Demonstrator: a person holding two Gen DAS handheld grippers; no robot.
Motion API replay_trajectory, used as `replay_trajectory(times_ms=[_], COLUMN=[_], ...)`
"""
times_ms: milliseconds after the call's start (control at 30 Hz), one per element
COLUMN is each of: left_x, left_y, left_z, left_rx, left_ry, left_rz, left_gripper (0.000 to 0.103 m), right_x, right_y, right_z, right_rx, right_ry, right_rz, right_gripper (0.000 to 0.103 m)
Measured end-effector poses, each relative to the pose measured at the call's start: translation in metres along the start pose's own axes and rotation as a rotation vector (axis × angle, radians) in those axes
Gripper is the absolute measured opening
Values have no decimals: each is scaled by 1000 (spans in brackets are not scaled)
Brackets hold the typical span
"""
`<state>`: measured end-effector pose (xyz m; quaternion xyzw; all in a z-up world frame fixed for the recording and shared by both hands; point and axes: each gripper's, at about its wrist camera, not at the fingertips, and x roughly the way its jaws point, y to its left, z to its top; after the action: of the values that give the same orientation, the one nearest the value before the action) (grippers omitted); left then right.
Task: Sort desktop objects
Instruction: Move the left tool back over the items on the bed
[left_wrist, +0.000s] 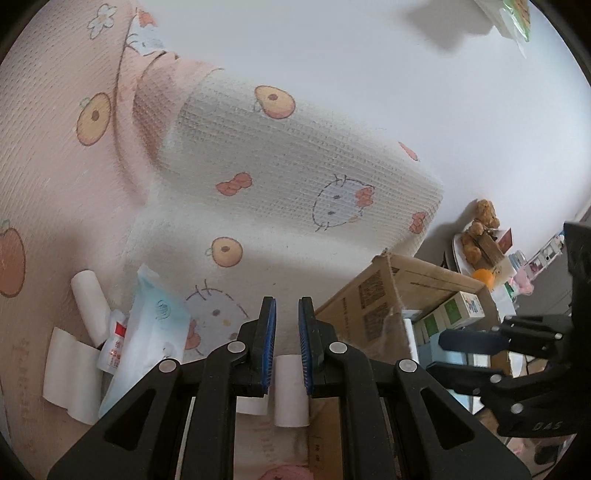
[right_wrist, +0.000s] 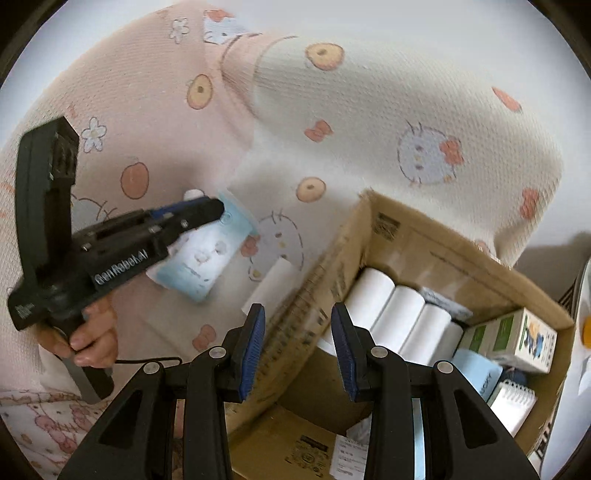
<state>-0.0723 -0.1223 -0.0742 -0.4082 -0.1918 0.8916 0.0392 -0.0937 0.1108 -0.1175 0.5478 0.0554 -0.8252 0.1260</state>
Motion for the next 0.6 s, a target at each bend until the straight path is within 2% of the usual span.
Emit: replay_trajectory(times_ms=[333,433,533,600], left_x=[-6,-2,5,10], left_y=[35,48,64,78], left_z=[-10,-17,-26,-30], left_rx=[-29,-43,-71,-100], left_ry=[-5,8,19,36], left_rz=[-40,-44,-31,-16], left_gripper=[13,13,13,13], right_x=[22,41,71,87], right_y=[45,56,61,62], right_z=[21,28,37,41], right_rx=[-45,-51,-22,-10], right_ry=[25,75,169,214], right_rz=[30,60,107,91], right_gripper=[33,33,33,33])
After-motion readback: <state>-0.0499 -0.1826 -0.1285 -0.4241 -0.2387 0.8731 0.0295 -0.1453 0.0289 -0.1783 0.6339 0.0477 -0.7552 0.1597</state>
